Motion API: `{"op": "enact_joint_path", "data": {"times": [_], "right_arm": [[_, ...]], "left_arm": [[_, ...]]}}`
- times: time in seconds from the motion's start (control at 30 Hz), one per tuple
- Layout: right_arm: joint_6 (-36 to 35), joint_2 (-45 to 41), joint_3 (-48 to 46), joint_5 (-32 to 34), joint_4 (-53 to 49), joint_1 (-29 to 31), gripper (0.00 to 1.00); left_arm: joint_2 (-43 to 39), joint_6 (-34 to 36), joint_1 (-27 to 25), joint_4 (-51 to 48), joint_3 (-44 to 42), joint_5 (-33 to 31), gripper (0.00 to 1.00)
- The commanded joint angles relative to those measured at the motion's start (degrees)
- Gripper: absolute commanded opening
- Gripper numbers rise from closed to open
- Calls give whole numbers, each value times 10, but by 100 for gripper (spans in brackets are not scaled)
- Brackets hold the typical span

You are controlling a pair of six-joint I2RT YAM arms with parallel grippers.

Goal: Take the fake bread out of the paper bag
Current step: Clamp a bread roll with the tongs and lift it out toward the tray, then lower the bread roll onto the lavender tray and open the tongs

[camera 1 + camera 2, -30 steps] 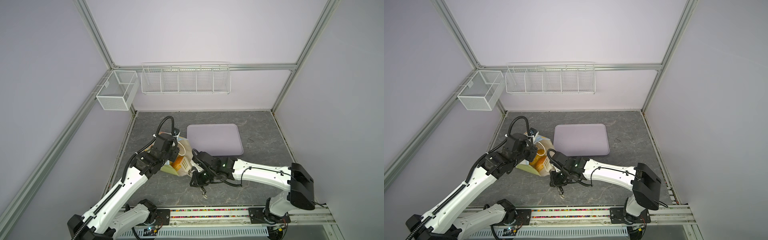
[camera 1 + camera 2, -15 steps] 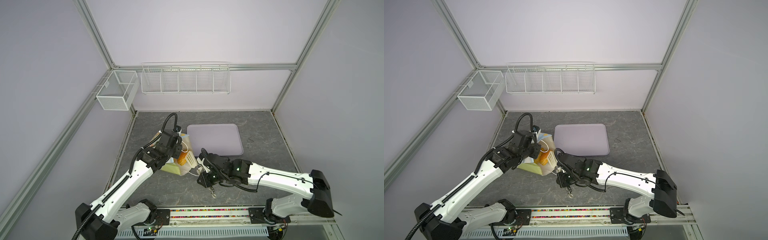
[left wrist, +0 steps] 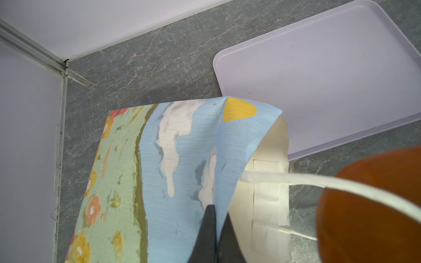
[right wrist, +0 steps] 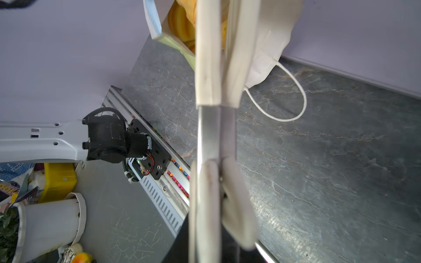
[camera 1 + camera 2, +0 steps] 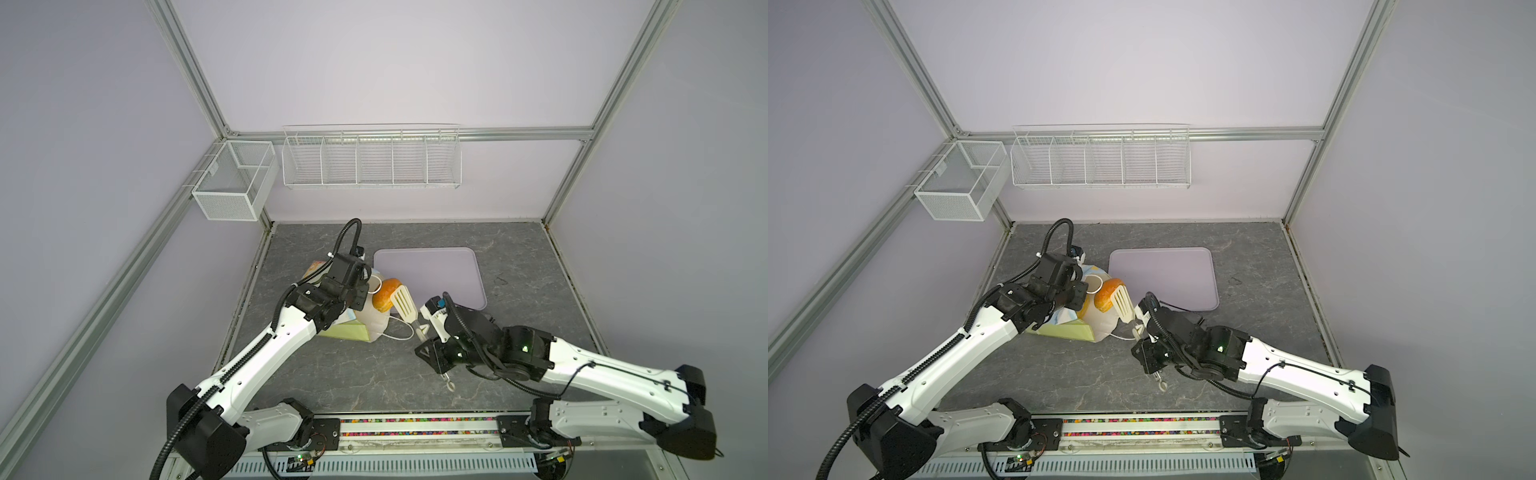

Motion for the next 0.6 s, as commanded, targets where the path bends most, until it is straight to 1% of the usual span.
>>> {"op": "enact_joint_path", "data": {"times": [0.0, 0.1, 0.17, 0.3, 0.37, 0.43, 0.57], "right_arm": [[-9, -33, -15, 33, 3, -31, 6], [-17, -44, -16, 17, -20, -80, 6], [-34, -44, -11, -2, -36, -124, 6], [-84, -22, -8, -60, -33, -222, 6], [-107, 6, -7, -109, -6, -279, 6], [-128, 40, -2, -153, 25, -318, 6], [-171, 138, 41, -209, 67, -365, 6]], "left_arm": [[5, -13, -1, -20, 15, -15, 0], [0, -10, -1, -22, 16, -17, 0], [-6, -6, -1, -25, 16, -19, 0], [-18, 7, -1, -34, 18, -21, 0], [-25, 11, -1, -39, 17, -22, 0], [-32, 12, -1, -40, 16, -24, 0], [-41, 13, -1, -41, 16, -26, 0]]}}
